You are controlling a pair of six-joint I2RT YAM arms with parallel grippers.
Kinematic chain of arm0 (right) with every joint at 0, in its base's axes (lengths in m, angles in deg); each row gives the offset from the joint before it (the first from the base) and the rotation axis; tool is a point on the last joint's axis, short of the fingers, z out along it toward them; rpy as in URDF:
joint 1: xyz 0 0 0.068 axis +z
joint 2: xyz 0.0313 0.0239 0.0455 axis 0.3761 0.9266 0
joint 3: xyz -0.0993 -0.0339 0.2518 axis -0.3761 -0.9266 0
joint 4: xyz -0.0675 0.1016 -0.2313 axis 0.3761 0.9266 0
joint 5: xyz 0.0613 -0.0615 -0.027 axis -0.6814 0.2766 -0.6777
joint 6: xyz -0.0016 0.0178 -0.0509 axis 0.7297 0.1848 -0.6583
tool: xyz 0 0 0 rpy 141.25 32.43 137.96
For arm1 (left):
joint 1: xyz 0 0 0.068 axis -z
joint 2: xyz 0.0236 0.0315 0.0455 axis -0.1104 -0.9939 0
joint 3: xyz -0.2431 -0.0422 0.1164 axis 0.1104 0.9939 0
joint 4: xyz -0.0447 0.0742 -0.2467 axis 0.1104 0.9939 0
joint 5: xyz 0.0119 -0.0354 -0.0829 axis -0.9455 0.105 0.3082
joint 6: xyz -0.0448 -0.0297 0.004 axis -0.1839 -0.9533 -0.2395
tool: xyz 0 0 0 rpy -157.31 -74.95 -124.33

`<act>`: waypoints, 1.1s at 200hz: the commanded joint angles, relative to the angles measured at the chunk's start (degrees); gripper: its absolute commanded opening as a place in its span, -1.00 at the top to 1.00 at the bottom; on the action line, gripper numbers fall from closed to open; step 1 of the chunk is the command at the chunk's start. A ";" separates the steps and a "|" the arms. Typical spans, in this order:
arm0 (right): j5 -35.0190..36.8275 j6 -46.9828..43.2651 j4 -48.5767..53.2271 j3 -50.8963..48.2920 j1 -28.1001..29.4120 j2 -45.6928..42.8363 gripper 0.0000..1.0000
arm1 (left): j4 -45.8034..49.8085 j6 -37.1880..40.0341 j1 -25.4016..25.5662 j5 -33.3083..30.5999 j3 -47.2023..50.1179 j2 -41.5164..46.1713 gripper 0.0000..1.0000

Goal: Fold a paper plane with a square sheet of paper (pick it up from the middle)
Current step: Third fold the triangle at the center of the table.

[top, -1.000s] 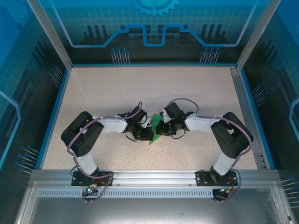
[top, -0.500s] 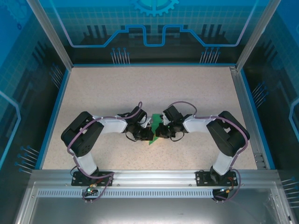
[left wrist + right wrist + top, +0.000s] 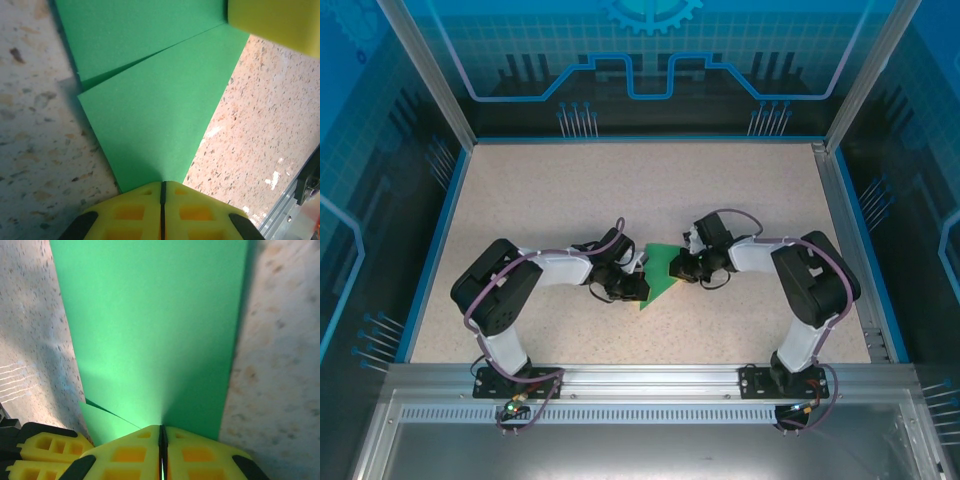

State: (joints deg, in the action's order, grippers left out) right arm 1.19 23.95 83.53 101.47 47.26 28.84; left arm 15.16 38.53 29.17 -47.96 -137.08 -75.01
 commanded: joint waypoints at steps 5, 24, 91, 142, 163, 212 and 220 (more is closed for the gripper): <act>1.95 -2.14 -0.04 0.58 -3.62 0.93 0.77 | 4.53 0.29 -0.13 -4.53 2.77 -2.97 0.81; 1.59 -2.19 0.48 0.46 -3.27 -2.73 0.75 | 4.31 -0.02 -0.13 -4.52 2.79 -2.67 0.81; 2.35 -0.36 2.27 -0.56 3.06 -10.60 0.71 | 4.16 -0.16 -0.17 -4.26 2.66 -2.64 0.80; 5.44 5.52 -3.04 -3.75 11.29 -6.22 0.79 | 4.16 -0.33 -0.17 -4.26 1.95 -2.64 0.80; 6.15 6.83 -4.06 -4.54 13.46 -5.56 0.82 | 4.12 -0.44 -0.10 -4.32 2.00 -2.82 0.81; 5.16 8.27 -7.18 -5.92 15.21 -5.19 0.83 | 4.29 -0.39 -0.16 -4.26 1.75 -3.07 0.81; 4.90 8.30 -7.26 -5.76 15.39 -5.04 0.83 | 4.44 -0.36 -0.10 -4.35 1.71 -3.07 0.81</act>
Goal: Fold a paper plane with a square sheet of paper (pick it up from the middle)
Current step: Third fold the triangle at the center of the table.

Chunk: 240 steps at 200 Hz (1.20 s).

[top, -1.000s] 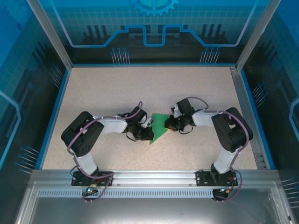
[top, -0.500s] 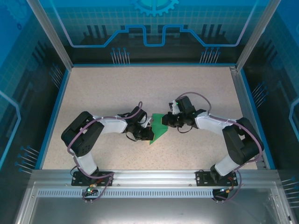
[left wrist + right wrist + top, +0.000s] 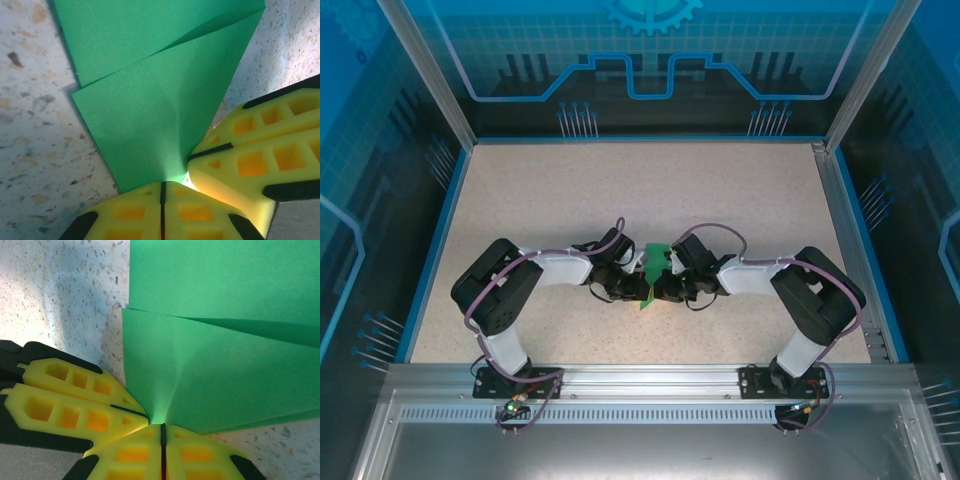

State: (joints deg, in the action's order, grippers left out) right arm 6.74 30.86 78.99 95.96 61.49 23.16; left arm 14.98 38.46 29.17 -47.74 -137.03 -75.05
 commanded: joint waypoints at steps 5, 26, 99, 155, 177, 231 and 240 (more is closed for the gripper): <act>-0.60 1.43 -2.79 -0.08 1.33 0.72 0.83 | 4.56 -0.29 -0.16 -4.57 1.68 -3.03 0.81; -1.25 1.32 -2.37 0.84 1.64 2.54 0.84 | 4.68 -0.31 -0.17 -4.57 1.38 -3.12 0.81; 2.73 1.32 1.38 1.08 1.34 5.51 0.85 | 5.26 -0.06 -0.14 -5.09 1.61 -3.03 0.81; -0.32 -2.19 -0.49 2.21 -6.68 5.41 0.84 | 5.52 0.54 -0.13 -5.35 1.75 -3.73 0.82; -3.17 -3.40 -2.24 1.98 -11.35 6.88 0.83 | 5.35 0.44 -0.17 -5.36 1.91 -3.95 0.82; -3.13 -7.46 2.84 3.87 -17.51 4.32 0.80 | 4.92 -0.02 -0.15 -5.28 1.99 -3.84 0.82; -3.22 -7.74 3.37 4.24 -17.76 3.79 0.79 | 4.90 -0.01 -0.17 -5.29 2.03 -3.85 0.82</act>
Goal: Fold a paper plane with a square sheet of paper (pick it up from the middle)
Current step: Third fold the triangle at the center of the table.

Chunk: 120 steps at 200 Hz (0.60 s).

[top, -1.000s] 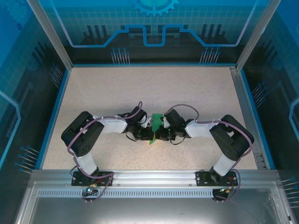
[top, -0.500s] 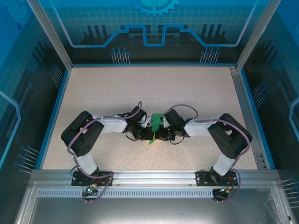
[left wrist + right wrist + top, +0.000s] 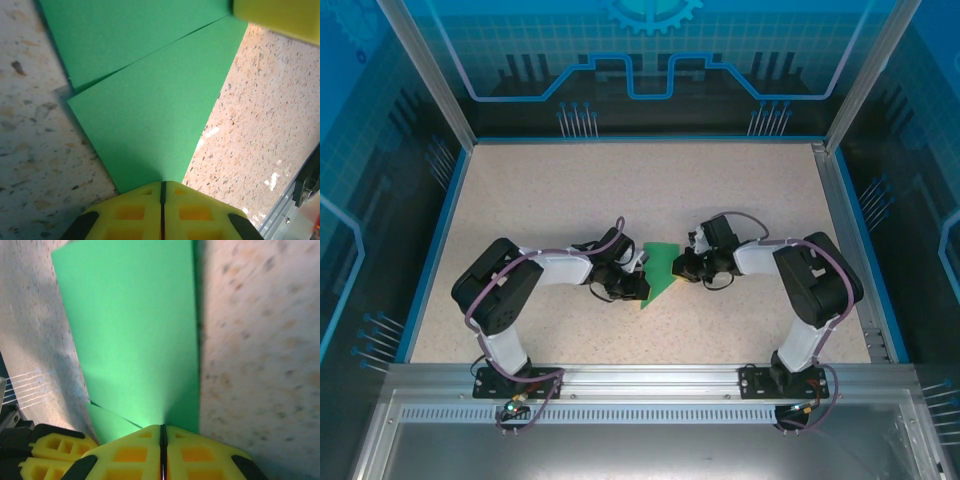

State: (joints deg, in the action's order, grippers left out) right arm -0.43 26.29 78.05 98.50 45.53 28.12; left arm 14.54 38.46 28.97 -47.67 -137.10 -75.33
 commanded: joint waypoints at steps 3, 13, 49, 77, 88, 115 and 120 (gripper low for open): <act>3.70 -3.26 4.17 1.67 -1.75 -1.49 0.78 | 5.34 0.04 0.02 -5.29 2.04 -3.50 0.82; 2.65 -2.92 3.33 1.41 -1.58 -2.32 0.77 | 5.43 0.04 0.04 -5.25 2.03 -3.37 0.82; 1.41 -2.96 3.53 2.73 2.93 -5.23 0.74 | 5.88 0.03 0.03 -5.25 1.92 -2.46 0.82; 2.81 -2.26 4.10 4.52 6.50 -2.47 0.73 | 5.98 -0.09 0.02 -5.16 1.42 -2.23 0.81; 3.08 -2.21 4.63 5.04 7.17 -0.43 0.75 | 5.96 -0.38 0.02 -4.84 1.07 -2.22 0.81; 3.78 -1.21 2.32 2.97 7.03 2.65 0.79 | 6.05 -1.01 0.06 -4.02 0.32 -0.84 0.79; 3.80 -1.24 2.08 2.67 6.97 3.16 0.81 | 6.09 -1.20 0.08 -3.87 0.05 -0.60 0.78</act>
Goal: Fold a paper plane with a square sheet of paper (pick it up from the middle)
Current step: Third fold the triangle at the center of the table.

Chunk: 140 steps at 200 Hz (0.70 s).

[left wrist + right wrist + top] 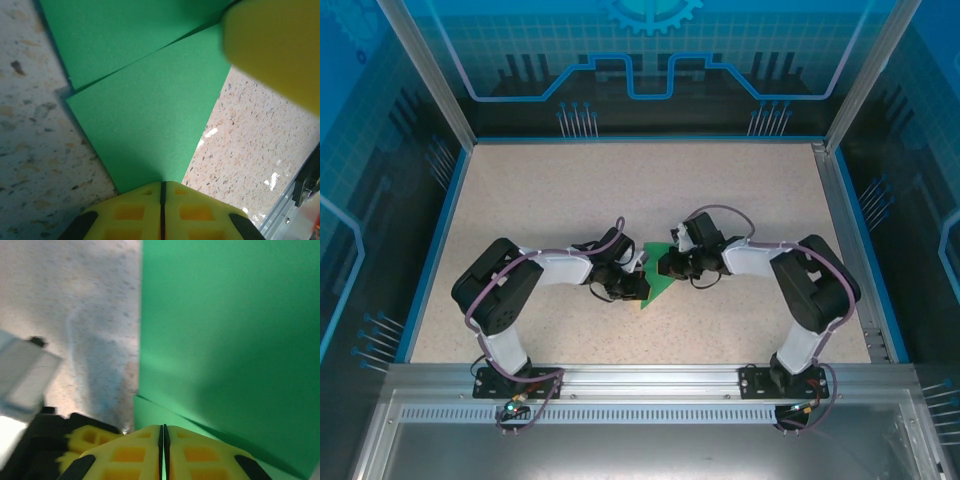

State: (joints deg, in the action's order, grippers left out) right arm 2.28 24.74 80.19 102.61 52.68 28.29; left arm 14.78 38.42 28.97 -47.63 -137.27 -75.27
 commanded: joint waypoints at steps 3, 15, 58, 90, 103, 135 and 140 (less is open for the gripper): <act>1.00 0.32 -0.20 -1.64 -0.27 3.25 0.83 | 5.95 -1.25 0.04 -3.84 0.05 -0.43 0.78; 0.80 0.19 -0.65 -2.20 -0.44 3.99 0.86 | 6.39 -1.66 0.06 -3.42 -0.80 0.24 0.77; 0.64 -0.18 -0.82 -2.99 -0.71 4.92 0.87 | 4.60 -5.80 -0.60 1.10 -3.78 4.69 0.67; 0.64 -0.29 -0.55 -2.70 -0.79 5.03 0.86 | -1.11 -10.36 -0.76 8.23 -6.08 2.87 0.64; 0.74 -0.27 -0.49 -2.70 -0.82 5.09 0.86 | -0.86 -11.05 -0.79 7.99 -6.99 0.75 0.65; 0.85 -0.09 -0.41 -2.66 -0.84 5.08 0.86 | -0.71 -11.06 -0.77 8.41 -7.56 -3.91 0.66; 0.93 -0.09 -0.36 -2.65 -0.88 5.08 0.86 | -0.52 -10.93 -0.70 8.44 -7.54 -4.55 0.66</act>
State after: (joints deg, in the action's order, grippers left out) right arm 0.86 24.89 77.30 101.38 52.05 30.63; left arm 13.60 29.00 28.64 -41.90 -144.29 -76.06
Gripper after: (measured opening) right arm 0.072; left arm 0.174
